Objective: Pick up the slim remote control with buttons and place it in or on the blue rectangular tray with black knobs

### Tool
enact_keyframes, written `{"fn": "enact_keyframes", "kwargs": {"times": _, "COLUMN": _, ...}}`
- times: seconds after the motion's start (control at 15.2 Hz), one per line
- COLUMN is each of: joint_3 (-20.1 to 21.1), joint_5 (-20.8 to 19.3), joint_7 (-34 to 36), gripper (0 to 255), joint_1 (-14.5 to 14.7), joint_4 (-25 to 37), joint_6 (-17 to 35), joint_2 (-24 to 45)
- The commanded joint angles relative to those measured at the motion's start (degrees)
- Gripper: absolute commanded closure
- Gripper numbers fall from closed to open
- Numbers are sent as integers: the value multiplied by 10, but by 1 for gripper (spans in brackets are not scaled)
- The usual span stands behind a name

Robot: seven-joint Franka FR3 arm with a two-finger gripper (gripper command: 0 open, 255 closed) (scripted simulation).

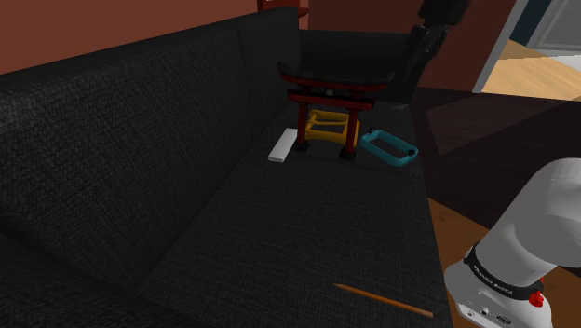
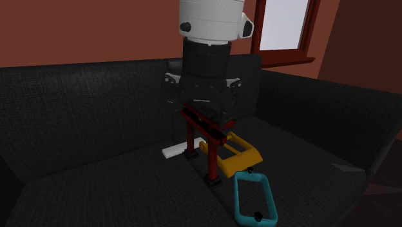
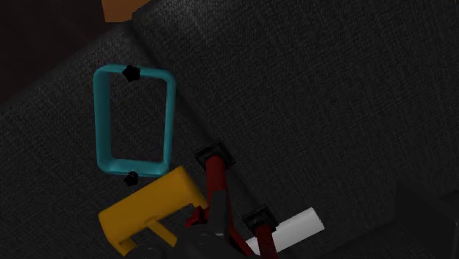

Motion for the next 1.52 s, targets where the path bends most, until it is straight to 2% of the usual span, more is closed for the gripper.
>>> {"fn": "enact_keyframes", "kwargs": {"times": 0.0, "joint_3": 0, "joint_5": 0, "joint_7": 0, "gripper": 0, "joint_1": 0, "joint_4": 0, "joint_6": 0, "joint_2": 0}}
{"fn": "enact_keyframes", "kwargs": {"times": 0.33, "joint_3": 51, "joint_5": 15, "joint_7": 94, "gripper": 0, "joint_1": -13, "joint_4": 6, "joint_6": 69, "joint_2": 83}}
{"fn": "enact_keyframes", "kwargs": {"times": 0.73, "joint_3": 103, "joint_5": 14, "joint_7": 207, "gripper": 0, "joint_1": -31, "joint_4": 43, "joint_6": 139, "joint_2": 203}}
{"fn": "enact_keyframes", "kwargs": {"times": 1.12, "joint_3": 141, "joint_5": -11, "joint_7": 324, "gripper": 0, "joint_1": -49, "joint_4": 110, "joint_6": 188, "joint_2": 337}}
{"fn": "enact_keyframes", "kwargs": {"times": 1.45, "joint_3": 156, "joint_5": -46, "joint_7": 420, "gripper": 0, "joint_1": -54, "joint_4": 187, "joint_6": 210, "joint_2": 455}}
